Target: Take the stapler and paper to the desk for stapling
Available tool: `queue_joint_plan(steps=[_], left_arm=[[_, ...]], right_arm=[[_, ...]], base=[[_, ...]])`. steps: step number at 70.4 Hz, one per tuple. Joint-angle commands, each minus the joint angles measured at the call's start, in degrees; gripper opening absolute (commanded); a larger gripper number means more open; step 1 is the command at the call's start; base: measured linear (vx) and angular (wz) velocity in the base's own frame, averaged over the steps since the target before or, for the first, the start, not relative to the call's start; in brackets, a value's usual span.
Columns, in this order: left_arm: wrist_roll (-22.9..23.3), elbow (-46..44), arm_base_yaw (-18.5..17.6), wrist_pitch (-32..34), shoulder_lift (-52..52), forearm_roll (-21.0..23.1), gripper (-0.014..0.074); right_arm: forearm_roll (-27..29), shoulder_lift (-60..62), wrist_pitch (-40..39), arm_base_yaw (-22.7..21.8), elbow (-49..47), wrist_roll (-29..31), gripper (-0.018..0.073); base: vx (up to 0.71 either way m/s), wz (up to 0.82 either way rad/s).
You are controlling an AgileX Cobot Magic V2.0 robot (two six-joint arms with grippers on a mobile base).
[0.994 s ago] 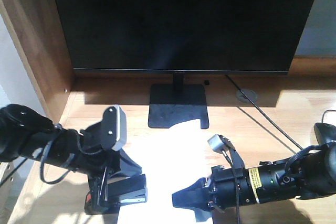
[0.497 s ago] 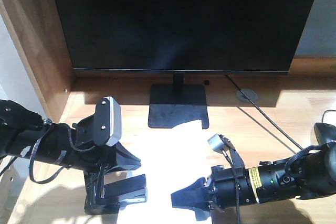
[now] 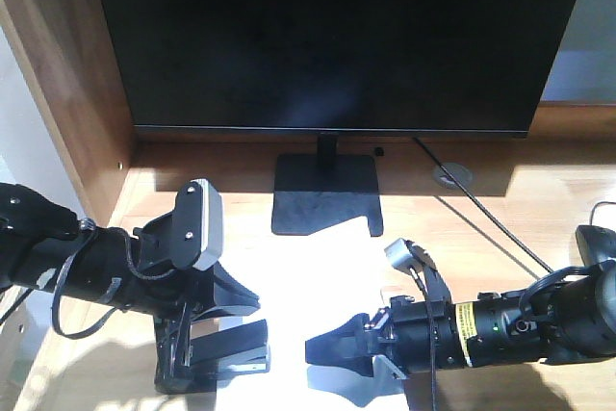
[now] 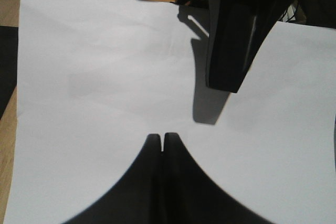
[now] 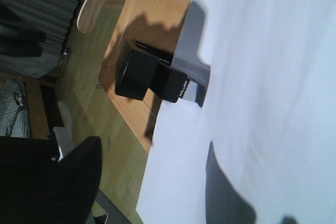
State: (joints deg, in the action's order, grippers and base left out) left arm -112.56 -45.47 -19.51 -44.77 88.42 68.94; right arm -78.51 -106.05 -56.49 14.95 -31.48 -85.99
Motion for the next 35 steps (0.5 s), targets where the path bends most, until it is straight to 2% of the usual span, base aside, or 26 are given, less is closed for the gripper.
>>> queue_joint_plan(steps=[1, 12, 35], left_arm=[[0.59, -0.97, -0.43, -1.81, -2.16, 2.57, -0.0006], [0.59, -0.97, -0.43, -1.81, -2.16, 2.57, -0.0006], [0.89, -0.97, -0.43, -0.72, -2.16, 2.57, -0.0006]], right_arm=[[1.30, 2.01, -2.23, 0.01, -0.93, 1.09, 0.0526], [1.23, 4.72, 2.67, 0.01, -0.93, 2.78, 0.0526], [-1.78, 17.79, 23.70, 0.01, -0.93, 3.91, 0.0526]], base=[[0.00, 0.00], [0.00, 0.00], [0.00, 0.00]])
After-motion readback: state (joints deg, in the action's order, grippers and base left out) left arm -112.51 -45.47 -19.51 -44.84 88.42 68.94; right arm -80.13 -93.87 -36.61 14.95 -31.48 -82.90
